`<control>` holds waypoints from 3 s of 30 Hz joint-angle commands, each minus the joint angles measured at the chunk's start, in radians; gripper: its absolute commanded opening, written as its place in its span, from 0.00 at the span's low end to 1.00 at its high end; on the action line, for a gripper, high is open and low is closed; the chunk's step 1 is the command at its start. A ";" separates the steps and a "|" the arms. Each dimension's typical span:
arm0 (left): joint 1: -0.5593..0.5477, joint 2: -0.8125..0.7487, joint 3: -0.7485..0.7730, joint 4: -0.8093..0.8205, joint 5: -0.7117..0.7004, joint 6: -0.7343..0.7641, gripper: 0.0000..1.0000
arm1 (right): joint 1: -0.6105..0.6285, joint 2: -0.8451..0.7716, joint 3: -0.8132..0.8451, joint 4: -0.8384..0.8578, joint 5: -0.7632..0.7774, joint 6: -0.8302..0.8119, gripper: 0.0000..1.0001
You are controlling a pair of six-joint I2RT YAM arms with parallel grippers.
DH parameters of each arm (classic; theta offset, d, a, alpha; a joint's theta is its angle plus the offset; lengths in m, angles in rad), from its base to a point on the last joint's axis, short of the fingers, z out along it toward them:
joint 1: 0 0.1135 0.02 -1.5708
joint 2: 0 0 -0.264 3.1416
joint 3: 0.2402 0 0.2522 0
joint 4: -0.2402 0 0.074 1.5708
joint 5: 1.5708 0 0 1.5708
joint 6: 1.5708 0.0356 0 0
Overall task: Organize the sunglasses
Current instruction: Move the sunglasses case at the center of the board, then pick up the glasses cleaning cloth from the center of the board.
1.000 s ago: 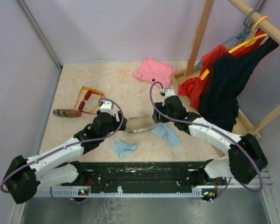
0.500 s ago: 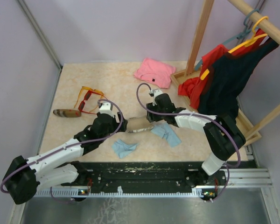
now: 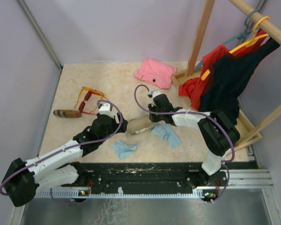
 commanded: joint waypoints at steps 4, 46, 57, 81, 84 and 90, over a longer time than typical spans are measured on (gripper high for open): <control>0.007 -0.034 -0.004 -0.001 -0.019 0.004 0.84 | -0.006 -0.022 0.013 0.085 0.026 0.004 0.05; 0.041 -0.032 0.077 -0.153 -0.119 -0.037 0.99 | -0.072 0.015 0.089 0.207 0.123 0.009 0.37; 0.159 0.097 0.272 -0.276 0.037 0.018 1.00 | -0.078 -0.295 -0.036 0.119 0.172 0.079 0.53; 0.323 0.392 0.636 -0.641 -0.220 -0.105 1.00 | -0.086 -0.931 -0.407 -0.152 0.241 0.231 0.62; 0.361 0.383 0.608 -0.643 -0.228 -0.156 1.00 | -0.086 -0.962 -0.429 -0.153 0.173 0.196 0.62; 0.426 0.338 0.488 -0.585 -0.223 -0.272 0.99 | -0.085 -0.943 -0.415 -0.184 0.162 0.193 0.61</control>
